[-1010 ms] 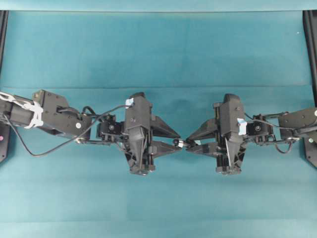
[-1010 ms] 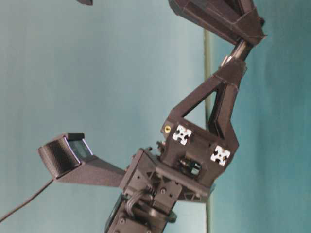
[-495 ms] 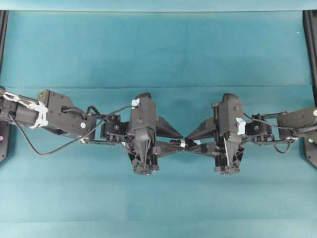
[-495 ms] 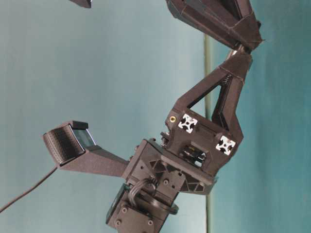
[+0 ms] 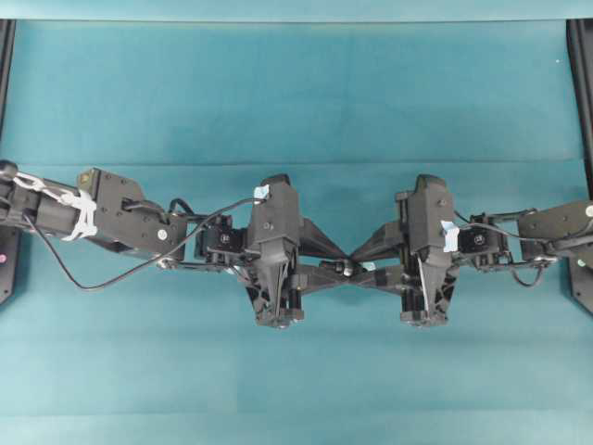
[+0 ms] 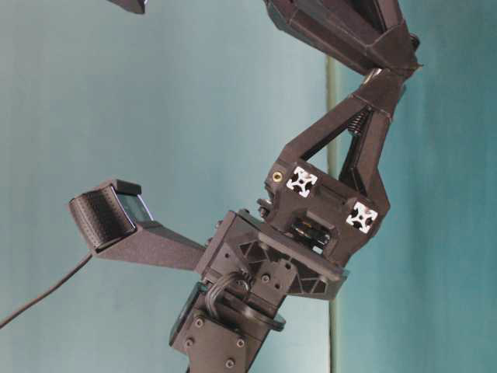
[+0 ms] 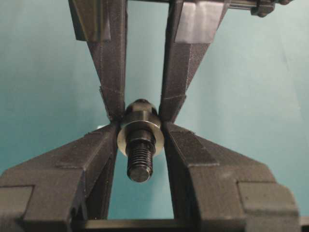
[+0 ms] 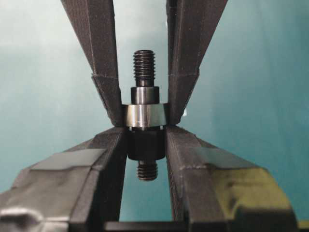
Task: Insert the washer onto the shaft with both hands.
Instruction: 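Push the washer onto the shaft down to the hex collar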
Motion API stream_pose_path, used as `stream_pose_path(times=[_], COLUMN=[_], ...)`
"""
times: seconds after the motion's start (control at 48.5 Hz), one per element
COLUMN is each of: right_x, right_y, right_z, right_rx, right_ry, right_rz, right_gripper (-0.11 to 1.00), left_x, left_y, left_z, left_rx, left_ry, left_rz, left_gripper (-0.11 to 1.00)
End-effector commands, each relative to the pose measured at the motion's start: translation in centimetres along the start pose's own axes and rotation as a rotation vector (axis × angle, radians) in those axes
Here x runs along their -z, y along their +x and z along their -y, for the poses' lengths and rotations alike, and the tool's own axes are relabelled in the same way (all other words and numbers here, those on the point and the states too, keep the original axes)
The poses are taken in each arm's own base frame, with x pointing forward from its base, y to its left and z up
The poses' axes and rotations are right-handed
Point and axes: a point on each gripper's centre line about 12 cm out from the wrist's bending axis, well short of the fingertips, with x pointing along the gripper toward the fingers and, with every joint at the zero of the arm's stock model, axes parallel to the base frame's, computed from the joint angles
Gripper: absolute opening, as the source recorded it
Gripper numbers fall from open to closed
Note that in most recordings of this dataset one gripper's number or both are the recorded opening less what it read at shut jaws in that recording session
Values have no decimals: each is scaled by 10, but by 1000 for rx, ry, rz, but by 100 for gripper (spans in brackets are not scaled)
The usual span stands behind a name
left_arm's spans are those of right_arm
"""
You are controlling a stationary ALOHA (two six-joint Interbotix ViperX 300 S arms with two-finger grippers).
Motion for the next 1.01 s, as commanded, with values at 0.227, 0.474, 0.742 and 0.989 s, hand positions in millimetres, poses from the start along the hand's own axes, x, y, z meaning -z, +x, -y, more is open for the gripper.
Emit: stream_pose_path(times=[0.227,0.474,0.742,0.989], right_x=[-12,-12,-10,-7], right_y=[1,1,0,0], right_z=[-1,-1,-1,0], right_rx=[-4,-4,-4,-2], right_ry=[0,-2,-3,-1], right_rz=[43,41,35,24], right_gripper=[0,0,0,0], left_x=[-14,-19,-27,-30], left_y=[1,2,-2,-10], left_z=[1,-2,-11,-12], left_rx=[3,-2,-21,-25], left_ry=[-7,-11,-20,-24], left_rz=[31,41,60,58], left_gripper=[37,37,89,90])
